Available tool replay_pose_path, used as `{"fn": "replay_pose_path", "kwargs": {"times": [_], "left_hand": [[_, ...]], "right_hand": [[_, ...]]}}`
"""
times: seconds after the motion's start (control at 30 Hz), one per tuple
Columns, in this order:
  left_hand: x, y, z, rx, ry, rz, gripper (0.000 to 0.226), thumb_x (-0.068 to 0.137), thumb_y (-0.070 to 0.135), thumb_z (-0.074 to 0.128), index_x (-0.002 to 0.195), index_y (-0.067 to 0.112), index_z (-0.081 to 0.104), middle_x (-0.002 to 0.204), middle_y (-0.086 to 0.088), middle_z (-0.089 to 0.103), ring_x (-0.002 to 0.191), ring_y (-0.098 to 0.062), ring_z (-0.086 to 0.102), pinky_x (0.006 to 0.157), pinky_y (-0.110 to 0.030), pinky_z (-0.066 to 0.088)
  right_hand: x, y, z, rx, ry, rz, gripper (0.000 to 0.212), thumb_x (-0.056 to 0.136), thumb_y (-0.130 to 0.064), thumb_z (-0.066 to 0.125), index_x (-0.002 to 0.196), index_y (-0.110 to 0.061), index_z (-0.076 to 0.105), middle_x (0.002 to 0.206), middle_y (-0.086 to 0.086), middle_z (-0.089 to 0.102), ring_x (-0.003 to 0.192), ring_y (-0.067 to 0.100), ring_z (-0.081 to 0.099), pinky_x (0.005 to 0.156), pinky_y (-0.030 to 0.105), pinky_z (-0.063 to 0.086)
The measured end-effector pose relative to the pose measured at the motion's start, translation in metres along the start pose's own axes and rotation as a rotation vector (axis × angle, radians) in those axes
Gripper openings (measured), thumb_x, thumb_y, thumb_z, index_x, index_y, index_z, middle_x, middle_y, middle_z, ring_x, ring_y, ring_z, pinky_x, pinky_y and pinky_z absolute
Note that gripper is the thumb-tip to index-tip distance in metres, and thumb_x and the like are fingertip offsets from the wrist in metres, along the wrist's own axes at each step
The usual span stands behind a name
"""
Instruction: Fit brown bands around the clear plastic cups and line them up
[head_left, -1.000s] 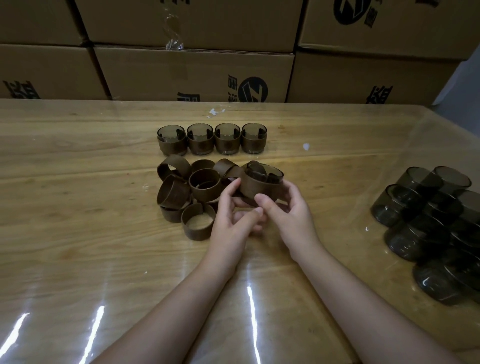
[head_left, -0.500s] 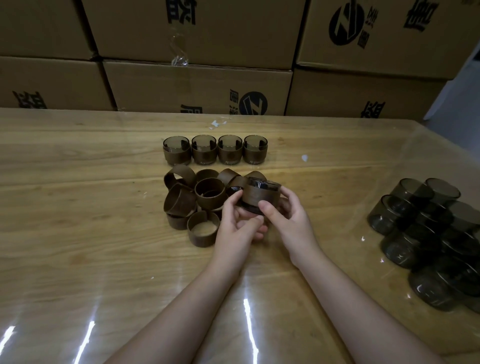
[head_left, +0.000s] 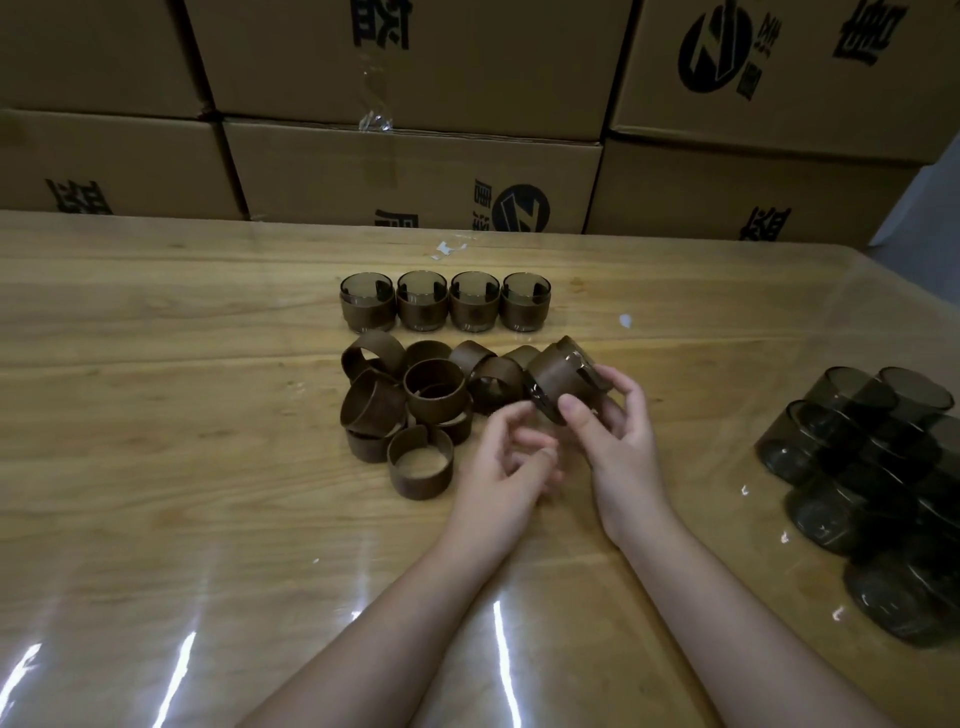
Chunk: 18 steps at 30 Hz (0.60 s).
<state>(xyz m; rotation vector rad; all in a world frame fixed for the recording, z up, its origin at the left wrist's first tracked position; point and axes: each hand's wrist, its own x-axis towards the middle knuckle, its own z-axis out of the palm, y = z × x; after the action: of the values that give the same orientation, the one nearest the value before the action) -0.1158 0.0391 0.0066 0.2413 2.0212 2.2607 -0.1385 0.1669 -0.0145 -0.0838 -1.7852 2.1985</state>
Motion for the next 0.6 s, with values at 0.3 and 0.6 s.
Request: {"fn": "replay_pose_path", "kwargs": {"times": [0.3,0.6], "left_hand": [[-0.005,0.0,0.002,0.274,-0.115,0.053,0.024,0.093,0.005,0.055,0.084,0.026,0.062,0.072,0.005,0.064,0.07,-0.014,0.06,0.072,-0.029,0.05],[-0.004,-0.001,0.0,0.33,-0.142,0.038,0.019,0.094,0.013,0.054,0.087,0.028,0.064,0.073,0.011,0.064,0.072,-0.006,0.059,0.073,-0.025,0.049]], "right_hand": [[0.004,0.007,0.0,0.013,0.051,0.01,0.039,0.073,-0.028,0.08,0.099,-0.049,0.061,0.105,-0.004,0.074,0.098,0.009,0.069,0.076,0.021,0.053],[0.077,-0.003,-0.009,-0.174,0.224,0.077,0.063,0.084,-0.023,0.074,0.138,-0.031,0.041,0.13,0.002,0.062,0.117,0.012,0.058,0.101,0.033,0.045]]}}
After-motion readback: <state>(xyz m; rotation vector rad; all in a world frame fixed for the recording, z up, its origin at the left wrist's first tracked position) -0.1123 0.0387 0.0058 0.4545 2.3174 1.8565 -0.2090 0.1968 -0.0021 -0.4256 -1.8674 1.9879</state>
